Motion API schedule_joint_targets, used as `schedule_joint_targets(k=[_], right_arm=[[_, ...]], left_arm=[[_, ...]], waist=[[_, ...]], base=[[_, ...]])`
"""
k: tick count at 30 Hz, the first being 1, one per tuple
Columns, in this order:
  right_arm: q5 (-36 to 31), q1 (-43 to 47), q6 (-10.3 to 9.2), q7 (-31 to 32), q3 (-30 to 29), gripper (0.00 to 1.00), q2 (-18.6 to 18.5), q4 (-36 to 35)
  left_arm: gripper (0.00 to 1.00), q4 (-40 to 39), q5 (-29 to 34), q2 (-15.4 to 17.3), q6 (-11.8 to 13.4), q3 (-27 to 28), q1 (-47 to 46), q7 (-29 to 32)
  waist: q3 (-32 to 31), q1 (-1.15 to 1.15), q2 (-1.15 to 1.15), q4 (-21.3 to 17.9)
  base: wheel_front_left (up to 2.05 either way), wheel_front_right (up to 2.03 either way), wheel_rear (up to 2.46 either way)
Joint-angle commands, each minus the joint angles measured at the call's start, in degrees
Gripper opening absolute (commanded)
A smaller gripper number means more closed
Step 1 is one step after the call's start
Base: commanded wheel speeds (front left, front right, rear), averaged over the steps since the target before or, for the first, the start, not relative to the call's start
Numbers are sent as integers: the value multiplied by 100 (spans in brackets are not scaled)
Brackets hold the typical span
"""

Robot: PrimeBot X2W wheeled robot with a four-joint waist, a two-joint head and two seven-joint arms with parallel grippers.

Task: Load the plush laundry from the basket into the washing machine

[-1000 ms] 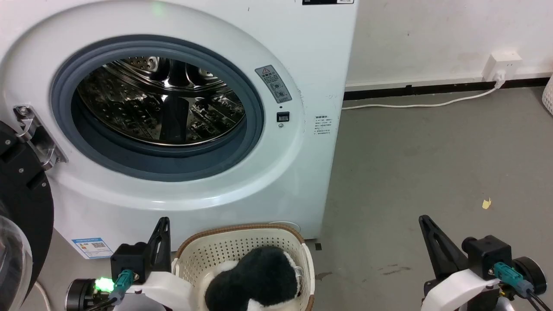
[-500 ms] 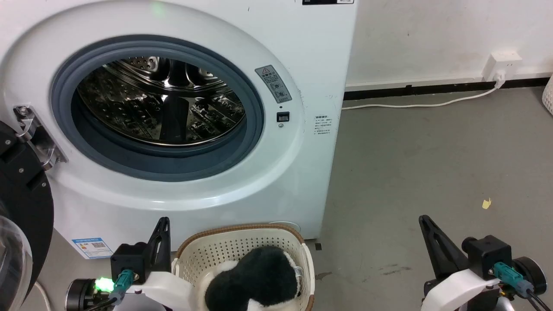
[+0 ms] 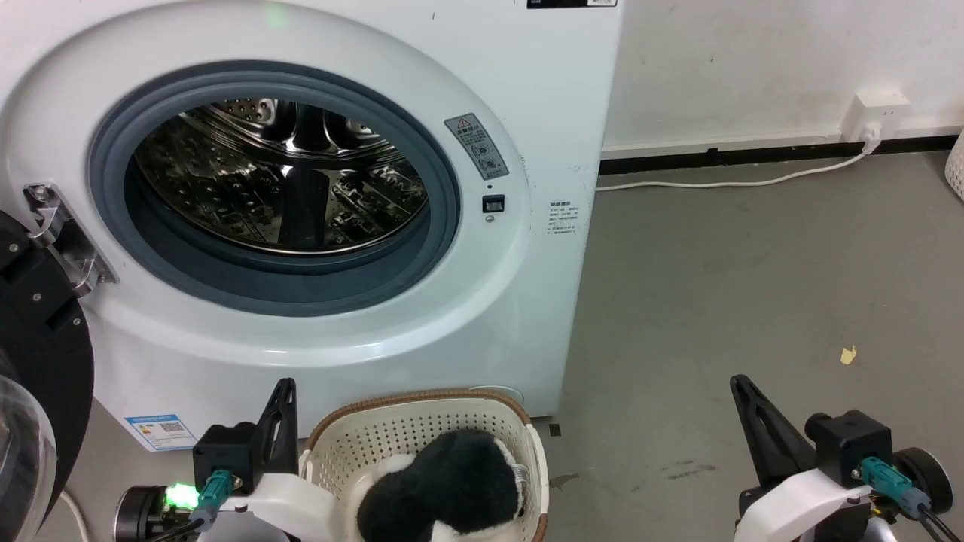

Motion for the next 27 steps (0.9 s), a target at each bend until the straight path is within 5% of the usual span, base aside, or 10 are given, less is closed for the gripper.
schedule_joint_targets(k=[1,21,22,27], right_arm=[[-43,-67,-5,3,-6,0,8,-24],[-43,-67,-5,3,-6,0,8,-24],[0,0,0,0,-1,100,0,0],[28,10,0,-12,0,100,0,10]], left_arm=[[0,-25,9,0,-25,1,-86,2],[0,-25,9,0,-25,1,-86,2],[100,0,0,0,0,-1,0,0],[100,13,-21,0,13,-24,4,-15]], waist=[[0,0,0,0],[0,0,0,0],[0,0,0,0],[0,0,0,0]], base=[[0,0,0],[0,0,0],[0,0,0],[0,0,0]])
